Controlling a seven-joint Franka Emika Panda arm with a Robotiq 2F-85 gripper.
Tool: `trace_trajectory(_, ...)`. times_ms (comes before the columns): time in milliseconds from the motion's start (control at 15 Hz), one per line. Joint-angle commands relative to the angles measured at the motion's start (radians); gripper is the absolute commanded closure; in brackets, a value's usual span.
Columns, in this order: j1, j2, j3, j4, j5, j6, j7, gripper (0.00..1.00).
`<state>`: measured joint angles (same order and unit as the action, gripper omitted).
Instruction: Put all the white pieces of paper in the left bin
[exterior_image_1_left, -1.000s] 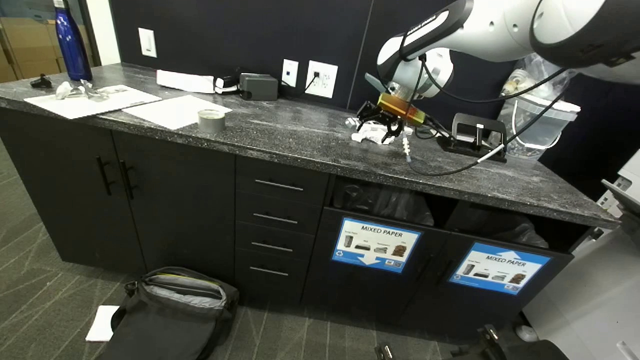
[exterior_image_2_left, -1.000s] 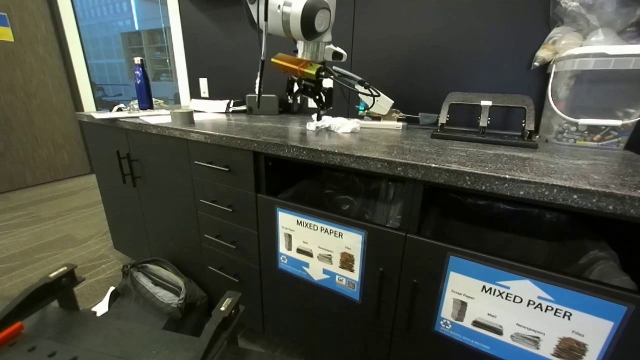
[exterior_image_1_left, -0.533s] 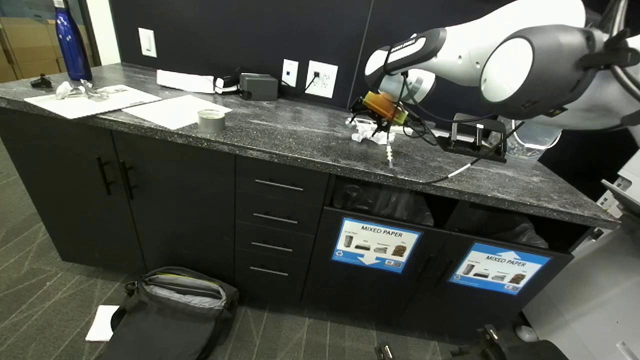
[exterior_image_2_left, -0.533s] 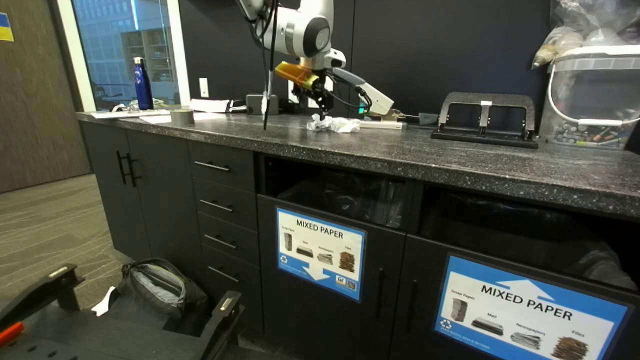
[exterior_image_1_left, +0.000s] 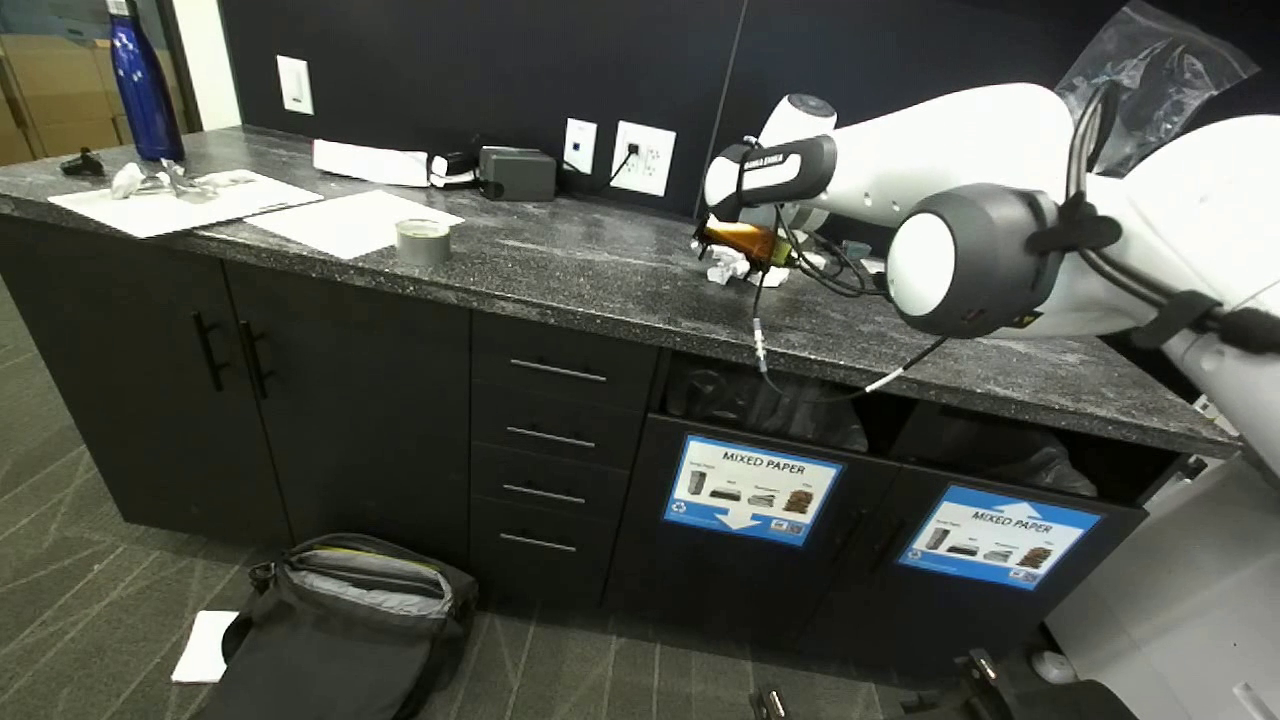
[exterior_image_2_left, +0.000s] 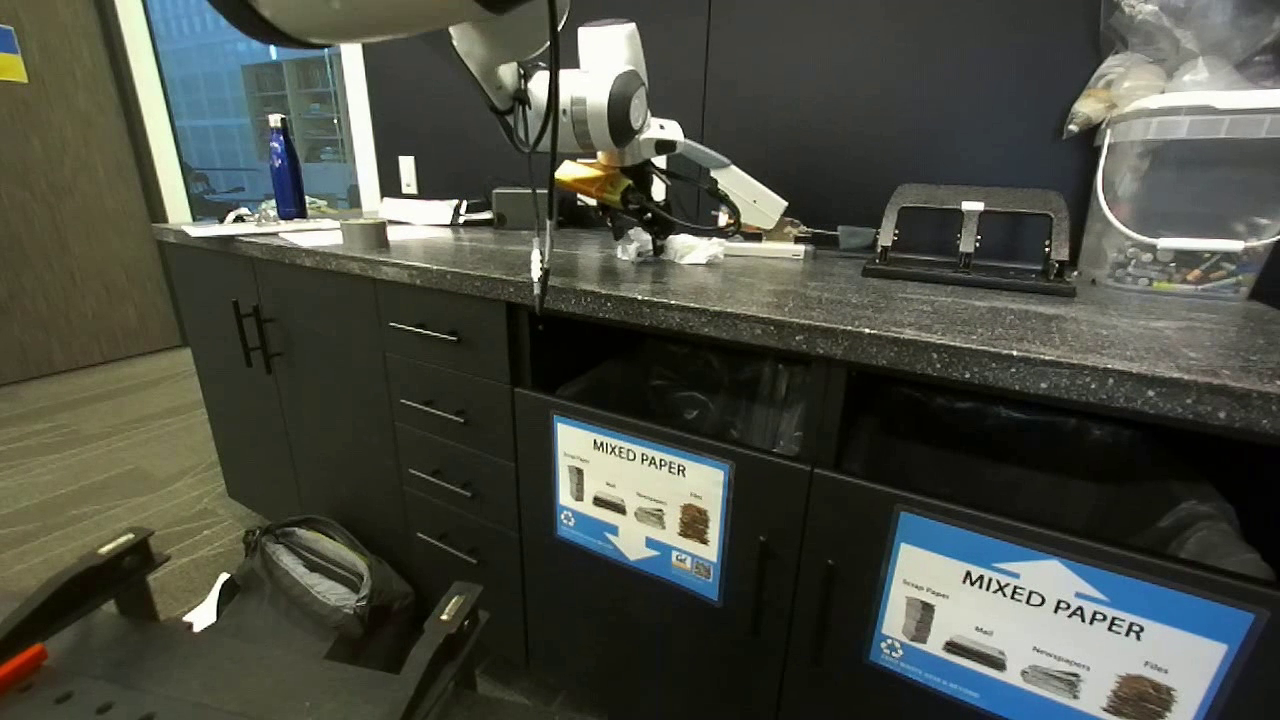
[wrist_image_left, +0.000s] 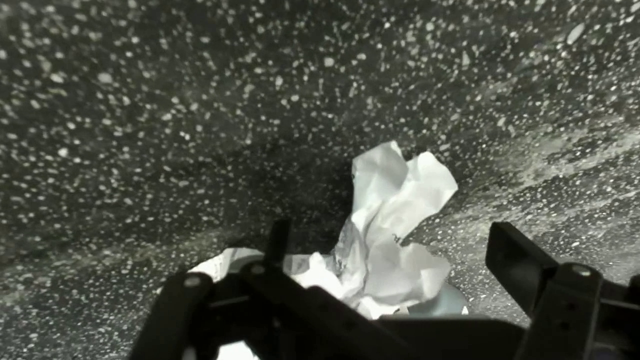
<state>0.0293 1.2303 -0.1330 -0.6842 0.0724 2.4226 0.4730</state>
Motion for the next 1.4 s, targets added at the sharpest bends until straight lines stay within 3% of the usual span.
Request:
trace_trajectory(0, 0.02, 0.103, -0.063, 0.161, -0.073, -0.019, 0.077, 0.27)
trace_trajectory(533, 0.039, 0.126, -0.124, 0.186, -0.151, -0.052, 0.087, 0.85)
trace_trajectory(800, 0.048, 0.102, -0.147, 0.157, -0.179, -0.13, 0.046, 0.89)
trace_trajectory(867, 0.038, 0.076, -0.094, 0.13, -0.154, -0.197, -0.052, 0.88)
trace_trajectory(1333, -0.027, 0.028, 0.008, 0.09, -0.106, -0.325, -0.317, 0.88)
